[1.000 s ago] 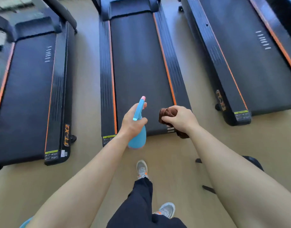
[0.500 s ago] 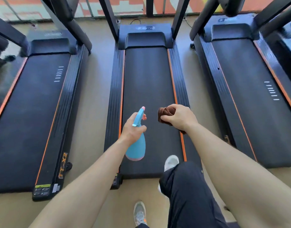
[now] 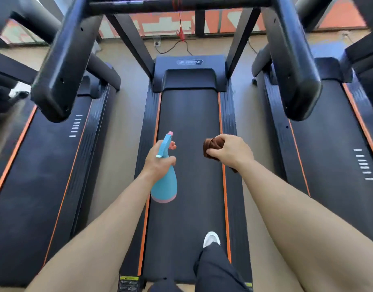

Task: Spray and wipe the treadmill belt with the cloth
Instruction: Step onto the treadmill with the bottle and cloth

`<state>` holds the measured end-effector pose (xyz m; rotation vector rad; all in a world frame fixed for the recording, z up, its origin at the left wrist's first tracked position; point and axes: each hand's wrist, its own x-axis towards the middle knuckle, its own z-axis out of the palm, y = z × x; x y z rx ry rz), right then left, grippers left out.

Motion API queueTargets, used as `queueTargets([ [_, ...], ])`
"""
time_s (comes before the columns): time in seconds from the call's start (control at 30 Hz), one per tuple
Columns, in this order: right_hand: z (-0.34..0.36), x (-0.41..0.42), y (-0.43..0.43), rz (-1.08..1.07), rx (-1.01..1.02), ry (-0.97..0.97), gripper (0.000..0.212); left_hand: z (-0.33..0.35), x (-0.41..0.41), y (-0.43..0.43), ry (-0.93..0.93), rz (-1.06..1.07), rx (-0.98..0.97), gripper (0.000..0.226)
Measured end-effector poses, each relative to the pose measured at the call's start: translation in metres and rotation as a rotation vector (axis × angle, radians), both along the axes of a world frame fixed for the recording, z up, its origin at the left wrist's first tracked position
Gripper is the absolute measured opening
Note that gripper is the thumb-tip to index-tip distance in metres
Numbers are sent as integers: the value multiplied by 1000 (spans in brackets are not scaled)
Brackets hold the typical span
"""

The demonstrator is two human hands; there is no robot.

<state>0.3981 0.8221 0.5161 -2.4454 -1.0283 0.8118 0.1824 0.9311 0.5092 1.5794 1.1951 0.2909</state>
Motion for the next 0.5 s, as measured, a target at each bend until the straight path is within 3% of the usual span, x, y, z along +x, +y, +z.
queueTargets([
  [0.23, 97, 60, 99, 50, -39, -26, 39, 88, 49, 86, -14, 33, -13, 74],
  [0.5, 135, 97, 250, 160, -78, -117, 41, 111, 99, 229, 1, 5, -16, 45],
])
